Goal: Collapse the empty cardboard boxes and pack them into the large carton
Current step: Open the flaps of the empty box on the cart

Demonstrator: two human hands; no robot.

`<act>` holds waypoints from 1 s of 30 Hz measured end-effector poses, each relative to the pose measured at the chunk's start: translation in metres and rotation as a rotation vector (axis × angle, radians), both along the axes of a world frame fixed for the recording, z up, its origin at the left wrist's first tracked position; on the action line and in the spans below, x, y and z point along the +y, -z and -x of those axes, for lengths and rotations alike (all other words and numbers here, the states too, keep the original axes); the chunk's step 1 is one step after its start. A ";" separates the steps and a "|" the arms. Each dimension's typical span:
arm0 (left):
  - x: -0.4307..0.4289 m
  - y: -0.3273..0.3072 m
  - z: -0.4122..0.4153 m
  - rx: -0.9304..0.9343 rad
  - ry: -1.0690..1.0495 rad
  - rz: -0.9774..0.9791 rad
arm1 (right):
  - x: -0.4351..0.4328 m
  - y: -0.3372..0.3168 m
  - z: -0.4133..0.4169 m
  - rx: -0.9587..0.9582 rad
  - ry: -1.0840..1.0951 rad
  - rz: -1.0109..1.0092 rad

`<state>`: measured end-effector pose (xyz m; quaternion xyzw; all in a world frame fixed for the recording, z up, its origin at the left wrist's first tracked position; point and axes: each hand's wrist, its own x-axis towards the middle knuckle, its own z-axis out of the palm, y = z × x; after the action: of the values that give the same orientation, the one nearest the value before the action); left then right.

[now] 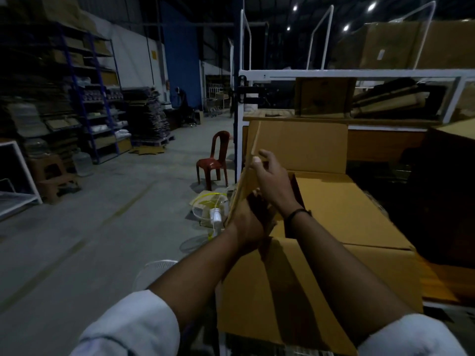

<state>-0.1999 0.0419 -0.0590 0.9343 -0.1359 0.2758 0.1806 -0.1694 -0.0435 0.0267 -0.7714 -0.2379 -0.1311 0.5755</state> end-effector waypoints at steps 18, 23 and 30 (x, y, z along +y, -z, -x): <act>0.092 0.040 -0.017 0.418 -0.314 -0.114 | 0.050 0.097 -0.030 0.254 -0.042 0.377; 0.081 0.042 -0.031 0.424 -0.387 -0.006 | 0.015 0.108 -0.046 0.358 0.183 0.683; 0.011 0.021 -0.061 0.279 -0.286 -0.017 | -0.059 0.091 -0.056 0.225 0.508 1.152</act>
<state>-0.1388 0.0526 -0.0798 0.9747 0.0221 0.1652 0.1488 -0.1136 -0.1022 -0.0644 -0.9984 -0.0183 -0.0327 0.0412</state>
